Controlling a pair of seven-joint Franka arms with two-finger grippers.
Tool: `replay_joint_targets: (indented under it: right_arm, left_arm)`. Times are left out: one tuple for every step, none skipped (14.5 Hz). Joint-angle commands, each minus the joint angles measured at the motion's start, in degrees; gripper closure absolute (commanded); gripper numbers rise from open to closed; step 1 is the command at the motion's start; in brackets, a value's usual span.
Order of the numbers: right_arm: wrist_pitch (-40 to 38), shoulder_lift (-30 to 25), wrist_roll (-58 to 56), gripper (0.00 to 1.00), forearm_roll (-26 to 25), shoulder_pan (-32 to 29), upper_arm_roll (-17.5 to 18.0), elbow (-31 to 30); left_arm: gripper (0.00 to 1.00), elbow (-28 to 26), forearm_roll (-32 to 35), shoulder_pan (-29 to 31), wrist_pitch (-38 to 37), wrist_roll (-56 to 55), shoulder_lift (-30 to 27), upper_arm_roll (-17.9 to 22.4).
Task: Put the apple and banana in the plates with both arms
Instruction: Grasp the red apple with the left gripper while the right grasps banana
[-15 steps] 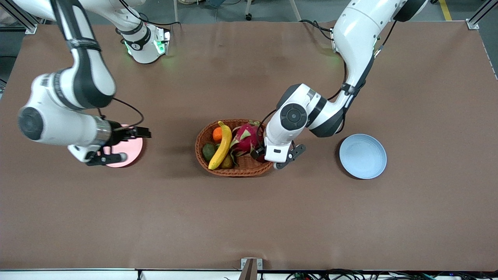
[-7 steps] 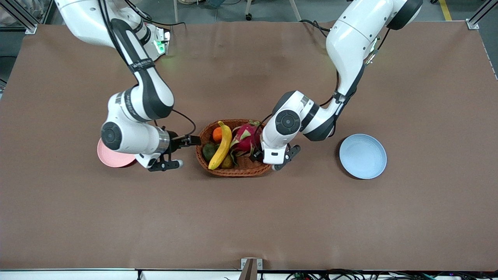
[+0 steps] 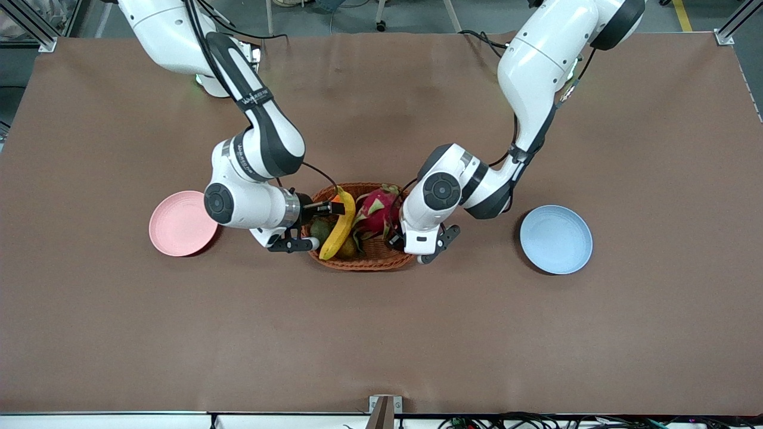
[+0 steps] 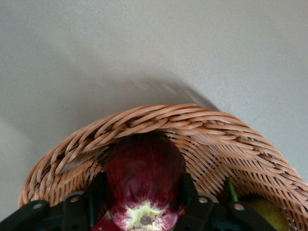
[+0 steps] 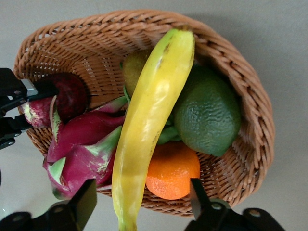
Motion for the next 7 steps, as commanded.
replay_joint_targets:
  right_arm:
    - [-0.02, 1.49, 0.67, 0.23, 1.55, 0.96, -0.52, 0.45]
    - [-0.1, 1.58, 0.76, 0.25, 1.63, 1.84, -0.52, 0.54]
    - [-0.28, 1.58, 1.02, 0.27, 1.63, 2.19, -0.52, 0.45]
    - [-0.37, 1.58, 2.24, 0.29, 1.63, 2.63, -0.52, 0.36]
    - [-0.45, 1.58, 3.38, 0.3, 1.55, 3.07, -0.52, 0.28]
    - [-0.37, 1.58, 4.18, 0.31, 1.37, 3.51, -0.6, 0.28]
    - [-0.37, 1.58, 4.45, 0.32, 1.37, 3.69, -0.61, 0.28]
  left_arm:
    - [0.72, 0.11, -0.73, -0.23, 0.91, -0.53, -0.67, 0.48]
    - [0.82, 0.2, -0.73, -0.23, 0.56, -0.7, -1.02, 0.57]
    - [0.87, 0.03, -0.56, 0.03, 0.3, -1.49, -2.33, 0.57]
    - [0.87, -0.06, -0.56, 0.12, -0.49, -2.28, -3.56, 0.57]
    - [0.88, 0.11, -0.56, 0.12, -1.54, -3.33, -4.7, 0.57]
    - [0.89, 0.11, -0.56, 0.47, -2.68, -3.6, -6.28, 0.57]
    - [0.89, 0.11, -0.56, 0.99, -4.0, -3.52, -7.78, 0.66]
